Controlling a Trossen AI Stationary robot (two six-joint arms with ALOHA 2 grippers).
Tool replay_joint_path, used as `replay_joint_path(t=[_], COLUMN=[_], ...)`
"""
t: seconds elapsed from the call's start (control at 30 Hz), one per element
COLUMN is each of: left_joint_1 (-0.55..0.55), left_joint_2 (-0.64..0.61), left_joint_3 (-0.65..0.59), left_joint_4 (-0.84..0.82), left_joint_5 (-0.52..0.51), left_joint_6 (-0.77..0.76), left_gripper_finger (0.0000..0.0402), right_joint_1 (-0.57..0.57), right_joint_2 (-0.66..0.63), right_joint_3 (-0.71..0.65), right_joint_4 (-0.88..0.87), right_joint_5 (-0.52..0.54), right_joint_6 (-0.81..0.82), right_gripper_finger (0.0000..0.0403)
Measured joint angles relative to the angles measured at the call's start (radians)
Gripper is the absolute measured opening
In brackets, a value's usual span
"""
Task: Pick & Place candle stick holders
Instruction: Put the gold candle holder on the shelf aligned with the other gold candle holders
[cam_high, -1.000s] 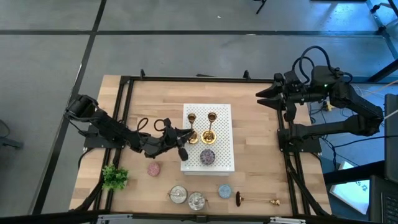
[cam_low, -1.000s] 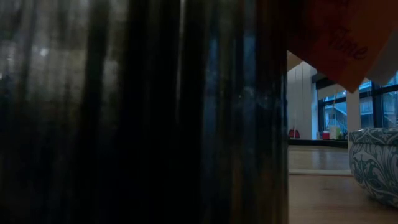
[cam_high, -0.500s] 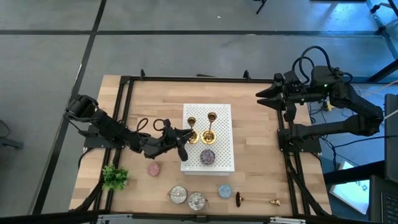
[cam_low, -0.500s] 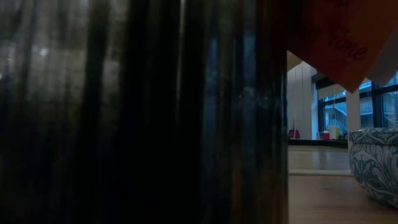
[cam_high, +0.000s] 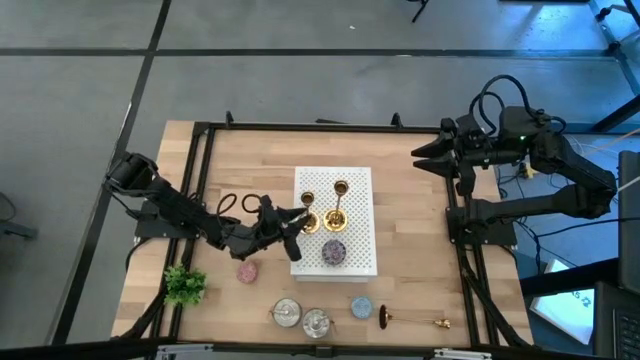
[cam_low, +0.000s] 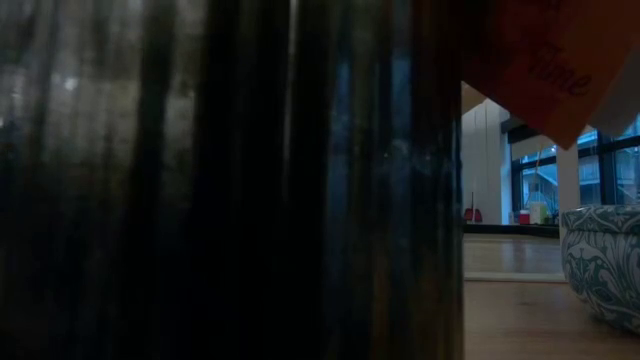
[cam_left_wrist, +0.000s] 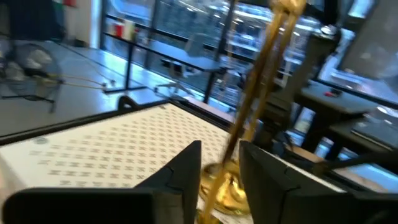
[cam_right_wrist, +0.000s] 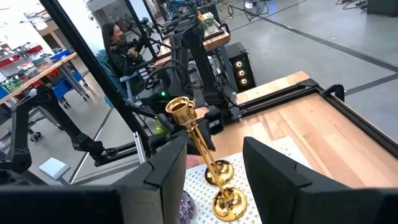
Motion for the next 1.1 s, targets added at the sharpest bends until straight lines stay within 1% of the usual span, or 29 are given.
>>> replay_joint_path(t=[0.1,0.3,0.47,0.6,0.77,0.83,0.97,1.1], left_joint_1=[-0.004,-0.008,-0.014,-0.041,-0.074,-0.096,-0.148,-0.21], left_joint_2=[0.0,-0.001,-0.005,-0.005,-0.027,-0.044,-0.087,-0.135], left_joint_3=[0.01,0.034,0.052,0.088,0.103,0.103,0.103,0.103], left_joint_4=[0.0,0.0,-0.001,0.0,0.0,-0.004,-0.002,-0.002], left_joint_5=[-0.055,-0.084,-0.058,-0.069,-0.14,-0.186,-0.283,-0.381], left_joint_6=[0.015,0.038,0.042,0.109,0.166,0.176,0.257,0.278], left_gripper_finger=[0.013,0.0169,0.0182,0.0182,0.0183,0.0183,0.0183,0.0183], right_joint_1=[0.0,0.0,0.0,0.0,0.0,0.0,0.0,0.0], right_joint_2=[0.0,0.0,0.0,0.0,0.0,0.0,0.0,0.0], right_joint_3=[0.0,0.0,0.0,0.0,0.0,0.0,0.0,0.0], right_joint_4=[-0.016,-0.025,-0.029,-0.035,-0.034,-0.034,-0.033,-0.033], right_joint_5=[0.016,0.017,0.017,0.017,0.017,0.017,0.046,0.049], right_joint_6=[-0.004,-0.02,-0.02,-0.026,-0.031,-0.04,-0.045,0.016], right_gripper_finger=[0.0162,0.0162,0.0162,0.0162,0.0162,0.0162,0.0162,0.0162])
